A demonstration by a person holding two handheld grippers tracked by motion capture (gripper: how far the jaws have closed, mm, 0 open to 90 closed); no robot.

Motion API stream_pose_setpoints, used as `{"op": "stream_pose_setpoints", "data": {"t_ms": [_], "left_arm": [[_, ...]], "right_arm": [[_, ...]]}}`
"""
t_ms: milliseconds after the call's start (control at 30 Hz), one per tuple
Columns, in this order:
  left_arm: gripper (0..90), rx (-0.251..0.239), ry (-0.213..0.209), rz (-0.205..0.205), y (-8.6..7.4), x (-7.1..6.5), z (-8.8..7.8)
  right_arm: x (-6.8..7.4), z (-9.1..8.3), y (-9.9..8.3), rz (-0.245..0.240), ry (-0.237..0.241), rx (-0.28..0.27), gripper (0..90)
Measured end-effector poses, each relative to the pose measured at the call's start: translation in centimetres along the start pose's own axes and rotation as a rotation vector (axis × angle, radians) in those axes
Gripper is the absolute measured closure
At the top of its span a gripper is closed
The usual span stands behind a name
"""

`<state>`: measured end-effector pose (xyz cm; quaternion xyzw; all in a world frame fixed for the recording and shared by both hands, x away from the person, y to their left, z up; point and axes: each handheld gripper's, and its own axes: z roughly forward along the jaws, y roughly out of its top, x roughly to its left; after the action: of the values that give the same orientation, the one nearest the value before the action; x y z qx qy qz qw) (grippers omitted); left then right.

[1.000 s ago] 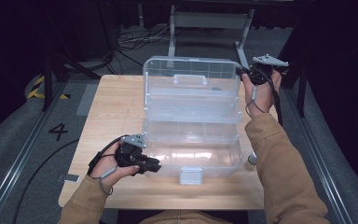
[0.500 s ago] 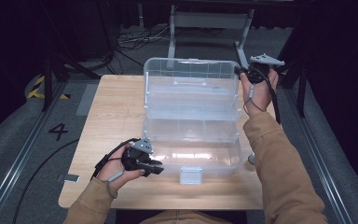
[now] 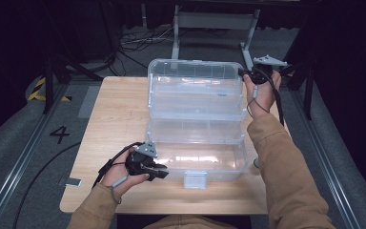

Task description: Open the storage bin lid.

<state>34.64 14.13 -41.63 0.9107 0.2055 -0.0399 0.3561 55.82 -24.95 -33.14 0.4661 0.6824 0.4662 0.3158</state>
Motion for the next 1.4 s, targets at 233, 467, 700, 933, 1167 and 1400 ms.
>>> {"op": "stream_pose_setpoints", "data": {"t_ms": [233,467,700,933,1167,1400], "left_arm": [[74.1,0.003,-0.003,0.003,0.1,0.1,0.0],[74.2,0.007,-0.006,0.002,0.1,0.1,0.0],[74.1,0.006,-0.009,-0.008,0.1,0.1,0.0],[74.0,0.008,-0.012,-0.011,0.1,0.1,0.0],[73.9,0.008,-0.013,-0.015,0.2,0.1,0.0],[73.9,0.011,-0.015,-0.011,0.2,0.2,0.0]], "right_arm": [[-0.2,0.4,-0.2,0.008,0.007,0.002,85.0],[-0.5,1.0,-0.5,0.015,0.015,0.009,84.8],[-0.9,1.6,-0.9,0.022,0.032,0.01,84.4],[-1.2,2.0,-1.1,0.031,0.043,0.019,84.3],[-1.5,2.4,-1.4,0.042,0.055,0.026,84.0],[-1.8,3.0,-1.8,0.061,0.066,0.03,83.7]]}}
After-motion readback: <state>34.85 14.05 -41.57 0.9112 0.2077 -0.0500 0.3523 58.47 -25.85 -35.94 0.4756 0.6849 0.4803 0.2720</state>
